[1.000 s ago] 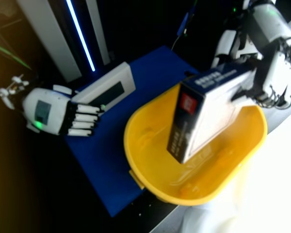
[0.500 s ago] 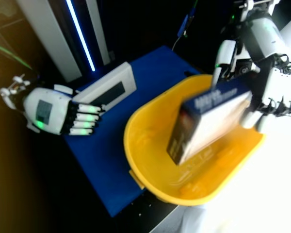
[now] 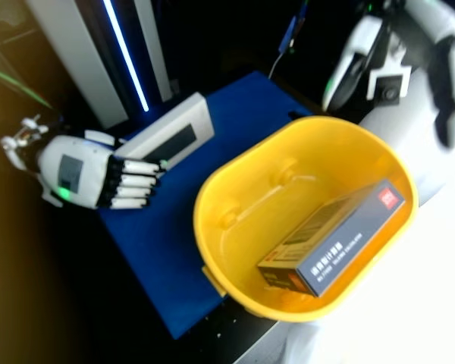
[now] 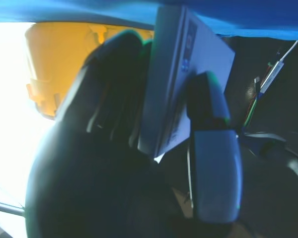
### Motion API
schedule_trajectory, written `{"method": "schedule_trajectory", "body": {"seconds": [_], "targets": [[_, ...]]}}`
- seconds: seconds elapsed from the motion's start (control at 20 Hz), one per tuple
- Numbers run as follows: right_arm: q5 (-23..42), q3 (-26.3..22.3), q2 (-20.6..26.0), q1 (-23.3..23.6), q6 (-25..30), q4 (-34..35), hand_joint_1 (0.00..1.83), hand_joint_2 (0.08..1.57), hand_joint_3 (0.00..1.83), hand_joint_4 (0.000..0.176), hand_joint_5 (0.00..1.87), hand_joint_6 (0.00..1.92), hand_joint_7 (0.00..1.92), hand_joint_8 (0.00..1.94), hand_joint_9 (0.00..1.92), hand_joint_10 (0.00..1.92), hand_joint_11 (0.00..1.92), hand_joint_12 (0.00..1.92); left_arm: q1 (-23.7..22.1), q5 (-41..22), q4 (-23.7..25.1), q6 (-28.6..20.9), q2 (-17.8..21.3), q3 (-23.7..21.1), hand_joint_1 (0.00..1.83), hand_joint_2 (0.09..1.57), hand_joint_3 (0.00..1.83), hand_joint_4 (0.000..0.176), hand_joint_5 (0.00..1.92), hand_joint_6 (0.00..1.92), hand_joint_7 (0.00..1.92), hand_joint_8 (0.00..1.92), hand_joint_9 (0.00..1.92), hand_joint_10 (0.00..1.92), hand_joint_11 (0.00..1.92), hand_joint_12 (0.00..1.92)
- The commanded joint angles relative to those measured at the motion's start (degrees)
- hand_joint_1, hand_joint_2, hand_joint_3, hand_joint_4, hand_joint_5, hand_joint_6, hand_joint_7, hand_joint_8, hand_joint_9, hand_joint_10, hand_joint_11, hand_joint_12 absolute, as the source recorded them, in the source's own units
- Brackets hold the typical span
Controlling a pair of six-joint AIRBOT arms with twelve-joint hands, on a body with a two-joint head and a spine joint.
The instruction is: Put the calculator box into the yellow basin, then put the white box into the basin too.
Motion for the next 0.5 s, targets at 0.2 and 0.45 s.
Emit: {"method": "schedule_trajectory", "body": {"seconds": [0.2, 0.45], "targets": [[-12.22, -2.33, 3.75, 0.78, 0.98, -2.29, 1.19, 1.19, 0.00, 0.000, 0.86, 1.09, 0.85, 1.33, 0.83, 1.18, 0.71, 1.53, -1.77, -20.00, 0.80, -0.37, 9.29, -7.59, 0.62, 1.15, 0.01, 0.000, 0.41, 0.00, 0.37, 0.00, 0.35, 0.03, 0.00, 1.03], [-17.47, -3.43, 8.14, 1.43, 0.94, -2.39, 1.21, 1.14, 0.00, 0.020, 0.94, 1.03, 0.96, 1.06, 0.99, 0.71, 0.80, 1.21, -3.41, -23.53, 0.93, 4.02, 15.14, -12.16, 0.75, 1.14, 0.00, 0.000, 0.46, 0.03, 0.41, 0.01, 0.39, 0.02, 0.00, 0.97]]}}
